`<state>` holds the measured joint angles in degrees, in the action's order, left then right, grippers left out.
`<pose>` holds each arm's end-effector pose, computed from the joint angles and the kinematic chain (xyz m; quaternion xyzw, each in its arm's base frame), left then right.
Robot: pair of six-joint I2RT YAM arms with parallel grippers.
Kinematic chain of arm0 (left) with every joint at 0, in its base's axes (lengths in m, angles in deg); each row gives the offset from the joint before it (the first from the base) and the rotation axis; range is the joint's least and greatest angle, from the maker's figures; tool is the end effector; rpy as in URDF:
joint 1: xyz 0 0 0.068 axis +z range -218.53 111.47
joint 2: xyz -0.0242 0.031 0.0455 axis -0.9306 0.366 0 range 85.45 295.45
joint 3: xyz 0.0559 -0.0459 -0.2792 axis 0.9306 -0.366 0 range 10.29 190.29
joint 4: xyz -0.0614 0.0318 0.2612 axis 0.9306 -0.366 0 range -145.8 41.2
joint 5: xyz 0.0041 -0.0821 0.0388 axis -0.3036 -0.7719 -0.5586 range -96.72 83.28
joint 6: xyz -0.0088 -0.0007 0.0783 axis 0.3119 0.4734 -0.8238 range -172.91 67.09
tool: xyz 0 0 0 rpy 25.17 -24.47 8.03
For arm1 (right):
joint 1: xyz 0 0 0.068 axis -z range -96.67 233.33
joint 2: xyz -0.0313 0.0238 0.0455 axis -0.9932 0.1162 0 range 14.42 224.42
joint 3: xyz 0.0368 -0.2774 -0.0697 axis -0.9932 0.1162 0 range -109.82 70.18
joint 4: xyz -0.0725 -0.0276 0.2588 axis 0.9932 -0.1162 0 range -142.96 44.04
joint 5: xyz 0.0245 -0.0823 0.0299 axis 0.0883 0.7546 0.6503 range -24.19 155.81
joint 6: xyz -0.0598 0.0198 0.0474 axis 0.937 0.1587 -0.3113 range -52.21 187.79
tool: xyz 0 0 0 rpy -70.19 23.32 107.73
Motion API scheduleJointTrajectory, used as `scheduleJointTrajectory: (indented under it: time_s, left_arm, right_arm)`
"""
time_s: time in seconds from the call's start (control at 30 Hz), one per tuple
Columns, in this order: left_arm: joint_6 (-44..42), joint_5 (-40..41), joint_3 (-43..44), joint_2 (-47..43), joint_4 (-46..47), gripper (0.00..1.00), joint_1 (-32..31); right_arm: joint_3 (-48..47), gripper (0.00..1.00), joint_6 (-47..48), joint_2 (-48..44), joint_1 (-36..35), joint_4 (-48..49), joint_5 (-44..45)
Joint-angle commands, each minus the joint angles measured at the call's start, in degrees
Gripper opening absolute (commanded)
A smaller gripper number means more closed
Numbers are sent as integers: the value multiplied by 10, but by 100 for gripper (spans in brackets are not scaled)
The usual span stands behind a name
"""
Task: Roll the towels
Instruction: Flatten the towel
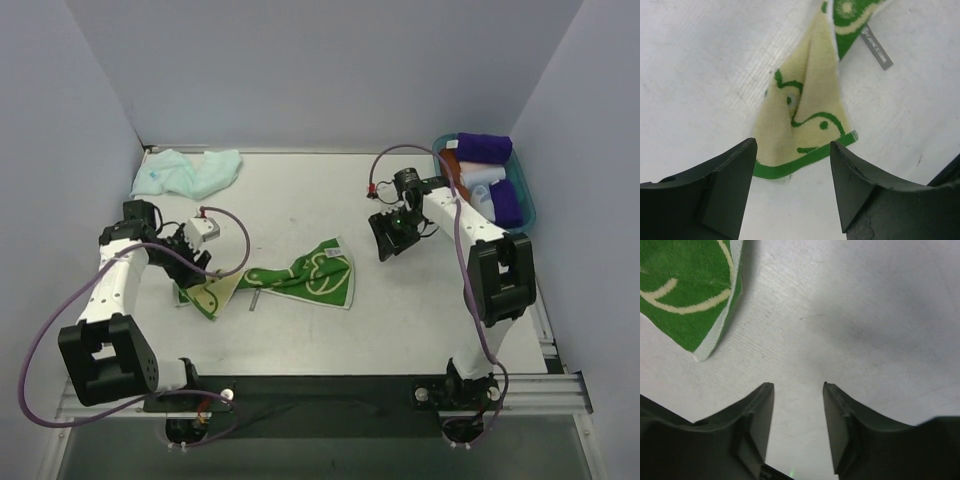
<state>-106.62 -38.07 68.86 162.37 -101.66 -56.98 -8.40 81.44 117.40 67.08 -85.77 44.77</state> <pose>0.2611 0.0175 0.2385 0.3829 0.8705 -0.1398 0.2760 0.3763 0.1349 0.2125 -0.2865 0.9155 0.1829 0.2153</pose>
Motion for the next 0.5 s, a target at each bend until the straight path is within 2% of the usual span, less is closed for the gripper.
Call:
scheduleJointTrajectory:
  time_s: [0.0, 0.03, 0.17, 0.3, 0.33, 0.4, 0.47]
  left_arm:
    - [-182, -5, 15, -5, -140, 70, -18]
    - [-212, 10, 2, -1, -149, 69, -25]
    - [-224, 67, -47, -2, -150, 68, -67]
    - [-178, 89, -88, -20, -92, 68, -111]
    - [-169, 91, -96, -19, -85, 69, -139]
    - [-155, 91, -96, -10, -75, 69, -147]
    - [-146, 90, -94, -1, -69, 73, -151]
  right_arm:
    - [-58, 47, -14, 31, -11, -25, -22]
    - [-69, 50, -20, 50, -12, -25, -24]
    - [-124, 50, -42, 101, -17, -26, -31]
    - [-187, 50, -63, 155, -26, -25, -33]
    - [-198, 51, -69, 163, -32, -25, -33]
    - [-217, 51, -81, 187, -37, -25, -28]
    - [-249, 57, -87, 202, -49, -24, -15]
